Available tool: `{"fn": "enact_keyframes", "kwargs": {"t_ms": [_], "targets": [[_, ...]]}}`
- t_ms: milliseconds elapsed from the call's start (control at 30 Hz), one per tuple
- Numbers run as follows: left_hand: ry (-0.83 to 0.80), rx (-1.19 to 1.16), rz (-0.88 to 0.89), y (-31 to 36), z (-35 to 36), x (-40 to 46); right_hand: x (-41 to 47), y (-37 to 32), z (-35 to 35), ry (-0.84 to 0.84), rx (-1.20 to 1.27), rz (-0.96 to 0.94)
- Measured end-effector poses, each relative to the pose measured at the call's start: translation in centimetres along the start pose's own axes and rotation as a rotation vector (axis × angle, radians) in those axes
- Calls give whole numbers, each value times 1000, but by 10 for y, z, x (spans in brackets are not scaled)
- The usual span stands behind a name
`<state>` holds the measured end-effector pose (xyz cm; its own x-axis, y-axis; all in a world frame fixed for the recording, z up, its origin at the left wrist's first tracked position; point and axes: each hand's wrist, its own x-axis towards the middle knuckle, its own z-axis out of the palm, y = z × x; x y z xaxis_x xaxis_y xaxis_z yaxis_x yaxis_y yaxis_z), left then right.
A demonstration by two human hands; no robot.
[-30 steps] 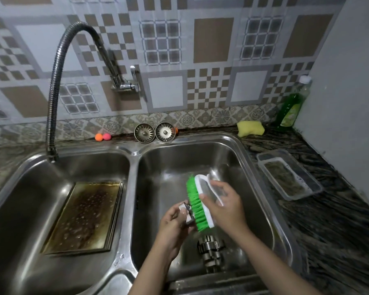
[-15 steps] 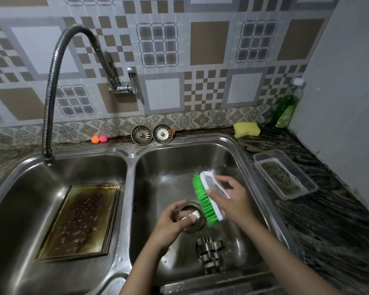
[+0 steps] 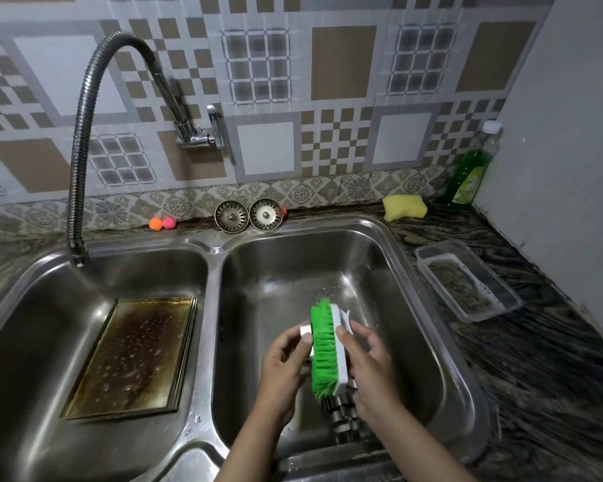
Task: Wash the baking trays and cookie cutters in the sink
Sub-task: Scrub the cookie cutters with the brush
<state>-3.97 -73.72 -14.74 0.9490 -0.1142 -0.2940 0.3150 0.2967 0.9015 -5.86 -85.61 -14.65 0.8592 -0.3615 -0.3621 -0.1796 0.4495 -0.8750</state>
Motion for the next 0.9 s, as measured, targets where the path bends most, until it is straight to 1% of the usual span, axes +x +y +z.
{"fn": "enact_keyframes", "kwargs": {"t_ms": [67, 167, 267, 333, 367, 467, 567, 600, 667, 700, 767, 800, 833, 900], "targets": [[-21, 3, -33, -1, -2, -1, 1, -3, -3, -9, -41, -31], [-6, -25, -71, 1, -5, -1, 2, -16, -5, -61, -95, -130], [-18, -94, -98, 3, -4, 1, -2, -25, -1, -199, -188, -226], [-35, -165, -117, 5, -2, 1, -2, -21, -1, -250, -270, -258], [-42, -184, -126, 6, -2, 2, 0, -18, -1, -245, -299, -261], [-59, -211, -140, 5, -6, -2, 16, -4, -10, -156, -436, -279], [-55, -186, -158, 4, -7, -5, 31, -5, -17, -67, -613, -275], [-47, -184, -165, 3, -7, -5, 33, -8, -18, -25, -615, -273], [-35, -184, -179, 2, -5, -1, 29, -17, -15, 22, -518, -303], [-32, -185, -184, 5, -3, -1, 23, -20, -13, -9, -442, -319], [-27, -218, -195, 6, -1, 4, 14, -17, -8, -147, -328, -309], [-33, -233, -200, 7, 0, 4, 11, -14, -6, -202, -315, -300], [-37, -224, -199, 10, -2, 2, 11, -8, -4, -211, -326, -306], [-52, -225, -200, 14, -9, -6, 18, 4, -5, -123, -432, -306]]}}
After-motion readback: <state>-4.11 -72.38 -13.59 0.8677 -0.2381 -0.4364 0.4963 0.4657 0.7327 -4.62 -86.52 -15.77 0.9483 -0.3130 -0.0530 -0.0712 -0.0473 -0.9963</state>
